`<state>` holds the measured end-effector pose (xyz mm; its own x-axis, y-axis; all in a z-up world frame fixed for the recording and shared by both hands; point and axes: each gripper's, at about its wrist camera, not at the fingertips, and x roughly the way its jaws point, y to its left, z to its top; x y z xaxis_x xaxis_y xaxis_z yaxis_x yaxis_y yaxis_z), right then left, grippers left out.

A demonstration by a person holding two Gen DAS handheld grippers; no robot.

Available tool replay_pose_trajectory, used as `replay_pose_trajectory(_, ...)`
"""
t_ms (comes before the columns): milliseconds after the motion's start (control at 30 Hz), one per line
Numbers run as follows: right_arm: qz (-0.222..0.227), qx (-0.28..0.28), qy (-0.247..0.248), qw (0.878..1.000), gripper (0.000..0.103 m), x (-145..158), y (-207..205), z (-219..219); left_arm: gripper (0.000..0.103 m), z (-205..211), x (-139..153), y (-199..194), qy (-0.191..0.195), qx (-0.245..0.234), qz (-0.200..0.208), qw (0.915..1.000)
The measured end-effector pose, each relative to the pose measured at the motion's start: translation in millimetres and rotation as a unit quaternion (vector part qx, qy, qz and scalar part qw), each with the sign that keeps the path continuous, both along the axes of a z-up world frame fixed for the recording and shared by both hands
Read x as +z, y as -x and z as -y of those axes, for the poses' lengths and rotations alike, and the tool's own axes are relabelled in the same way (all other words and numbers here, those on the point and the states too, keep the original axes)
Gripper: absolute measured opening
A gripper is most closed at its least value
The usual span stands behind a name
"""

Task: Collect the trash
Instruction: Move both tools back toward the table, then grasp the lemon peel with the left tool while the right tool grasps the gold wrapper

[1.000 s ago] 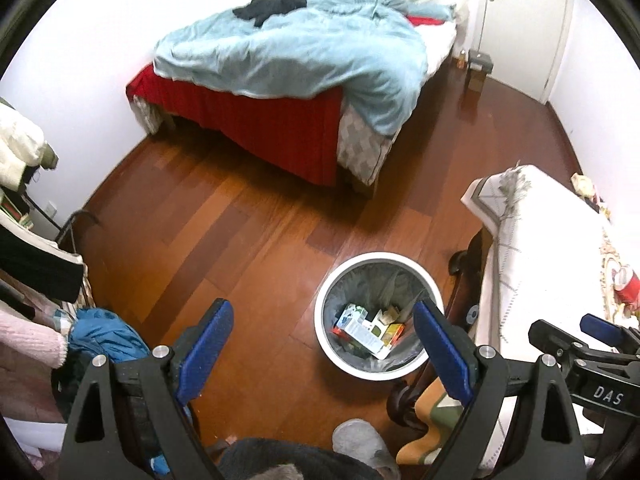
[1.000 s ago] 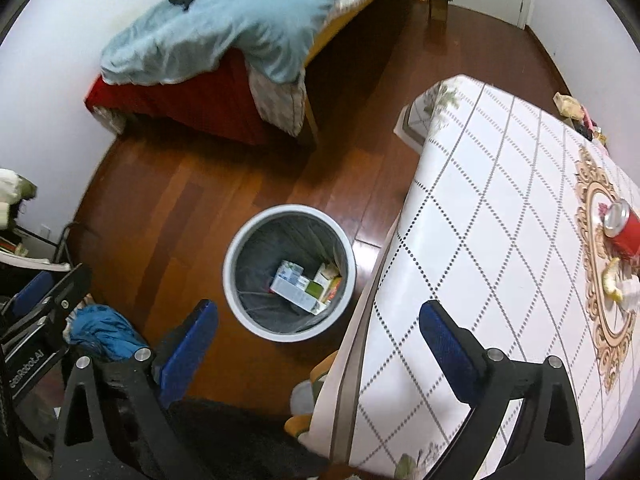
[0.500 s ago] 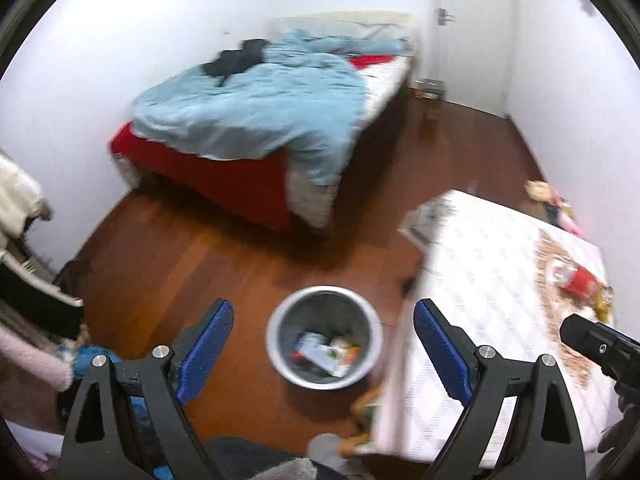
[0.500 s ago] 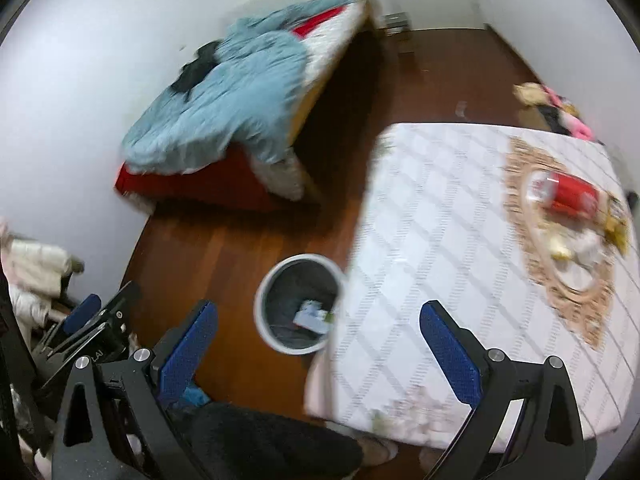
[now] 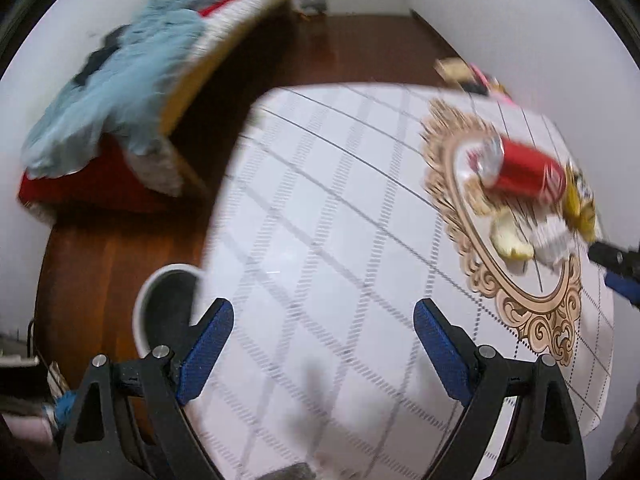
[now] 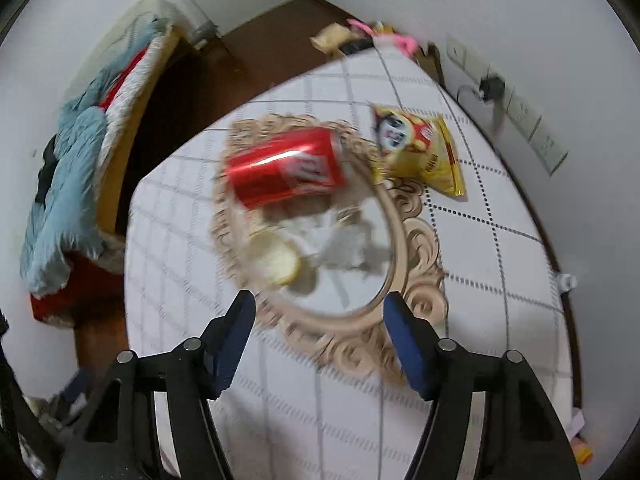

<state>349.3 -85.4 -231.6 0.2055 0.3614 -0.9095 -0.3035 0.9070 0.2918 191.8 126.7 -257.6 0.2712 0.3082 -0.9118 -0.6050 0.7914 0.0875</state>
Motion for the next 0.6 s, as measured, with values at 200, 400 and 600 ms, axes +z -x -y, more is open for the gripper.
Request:
replay_pose_trajectory(200, -0.027, 0.005, -0.037, 0.999, 0.067, -49.9, -46.1, -10.3, 0.092, 16.2, -31.1, -46.3, 0.033, -0.038, -0.013, 0.9986)
replay_pose_trajectory(400, -0.041, 0.022, -0.067, 0.997, 0.027, -71.9, -48.3, -22.0, 0.092, 47.0, -35.9, -81.1, 0.057, -0.128, 0.005, 0.9901)
replay_pose_trajectory(600, -0.011, -0.013, -0.064, 0.998, 0.013, -51.4, -44.4, 21.0, 0.091, 81.3, -38.0, -116.9, 0.035, -0.244, 0.009, 0.9691)
